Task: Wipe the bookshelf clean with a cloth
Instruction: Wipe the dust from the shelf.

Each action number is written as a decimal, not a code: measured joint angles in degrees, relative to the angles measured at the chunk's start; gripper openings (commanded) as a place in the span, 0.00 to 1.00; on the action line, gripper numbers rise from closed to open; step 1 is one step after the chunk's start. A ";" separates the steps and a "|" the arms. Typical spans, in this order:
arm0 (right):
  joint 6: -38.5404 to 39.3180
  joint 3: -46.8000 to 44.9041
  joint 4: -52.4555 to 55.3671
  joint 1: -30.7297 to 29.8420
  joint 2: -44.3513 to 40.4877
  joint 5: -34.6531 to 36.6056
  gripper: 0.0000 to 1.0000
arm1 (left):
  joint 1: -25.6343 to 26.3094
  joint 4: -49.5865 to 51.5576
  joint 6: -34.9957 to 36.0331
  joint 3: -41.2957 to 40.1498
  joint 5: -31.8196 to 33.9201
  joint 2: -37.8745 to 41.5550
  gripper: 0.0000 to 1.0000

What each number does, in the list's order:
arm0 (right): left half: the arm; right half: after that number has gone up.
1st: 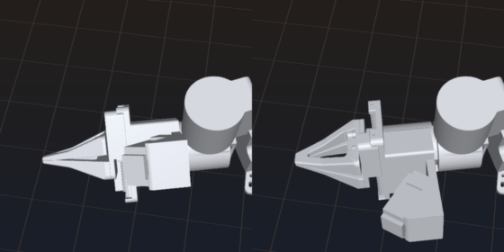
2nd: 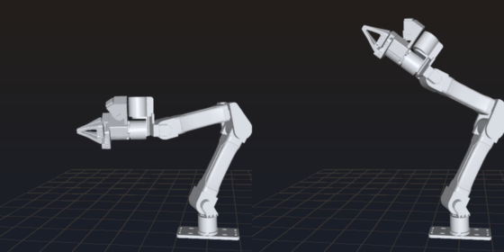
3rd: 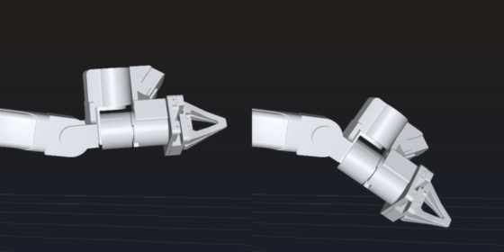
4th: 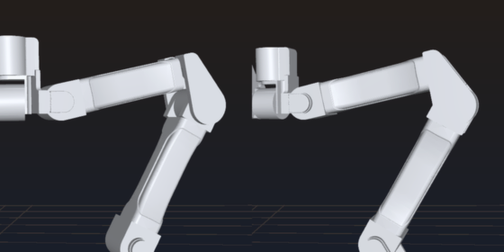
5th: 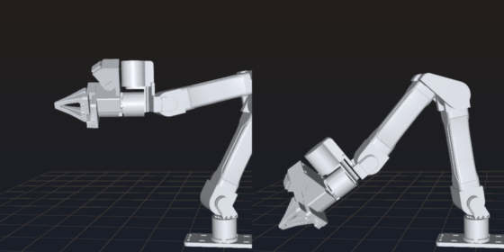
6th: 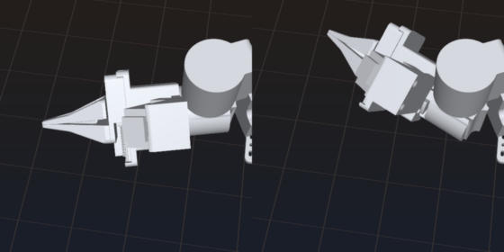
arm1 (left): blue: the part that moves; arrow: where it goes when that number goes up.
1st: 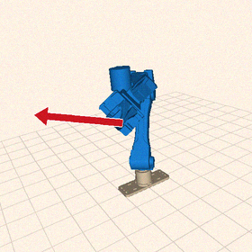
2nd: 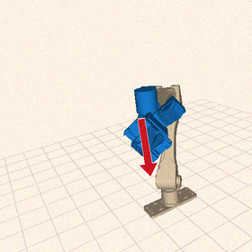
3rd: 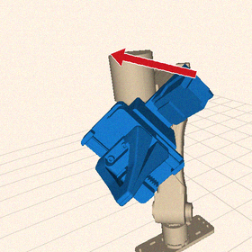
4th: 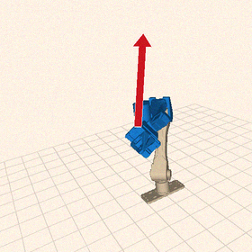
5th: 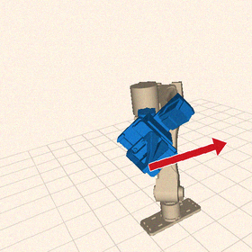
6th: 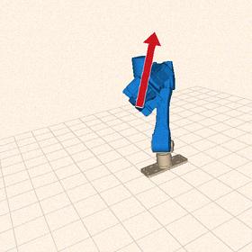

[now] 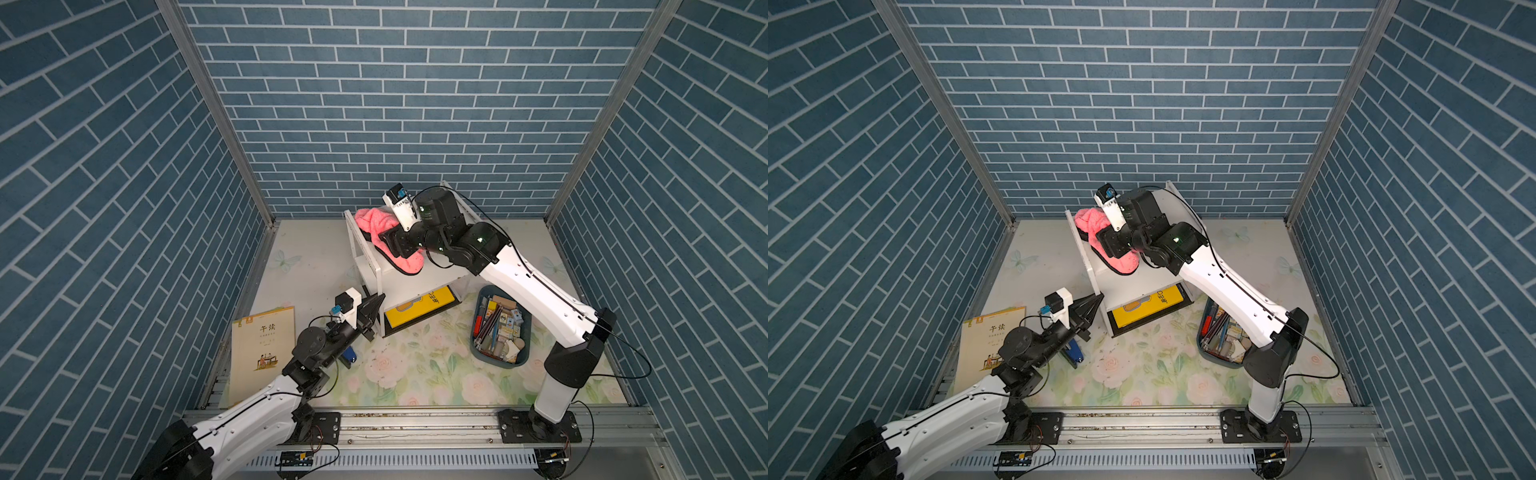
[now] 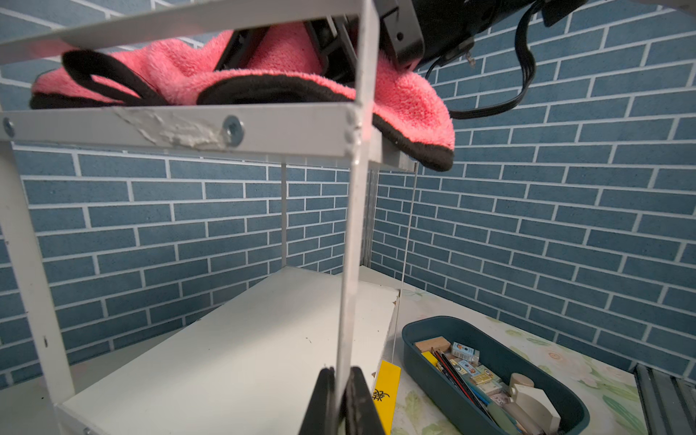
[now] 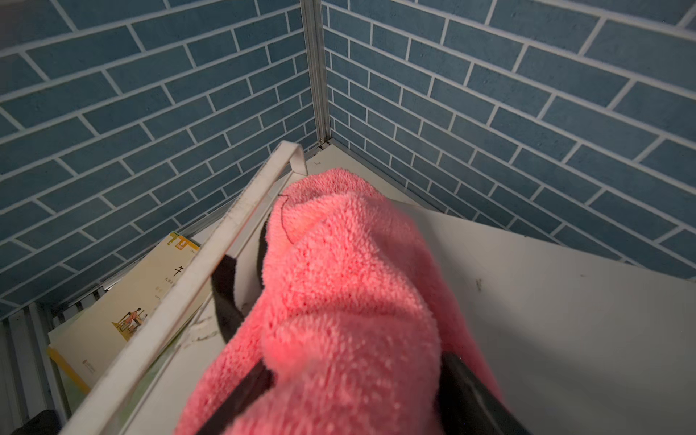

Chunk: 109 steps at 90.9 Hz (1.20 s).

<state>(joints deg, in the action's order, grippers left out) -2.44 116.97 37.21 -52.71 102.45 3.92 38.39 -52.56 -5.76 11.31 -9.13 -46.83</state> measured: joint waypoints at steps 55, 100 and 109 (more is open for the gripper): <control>-0.72 -3.45 -9.92 -3.39 -1.51 8.20 0.00 | -0.02 -3.58 -0.04 0.02 -0.61 -3.04 0.00; -5.68 11.17 -11.56 -3.28 12.94 6.62 0.00 | 0.00 -4.63 -0.50 0.24 -1.36 -4.17 0.00; -4.98 11.63 -9.25 -2.89 12.87 8.26 0.00 | 0.11 -3.28 -1.25 0.98 -1.22 -4.20 0.00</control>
<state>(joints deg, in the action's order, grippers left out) -7.42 128.60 27.97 -55.59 115.33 12.19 38.50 -55.83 -7.01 12.29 -10.35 -51.03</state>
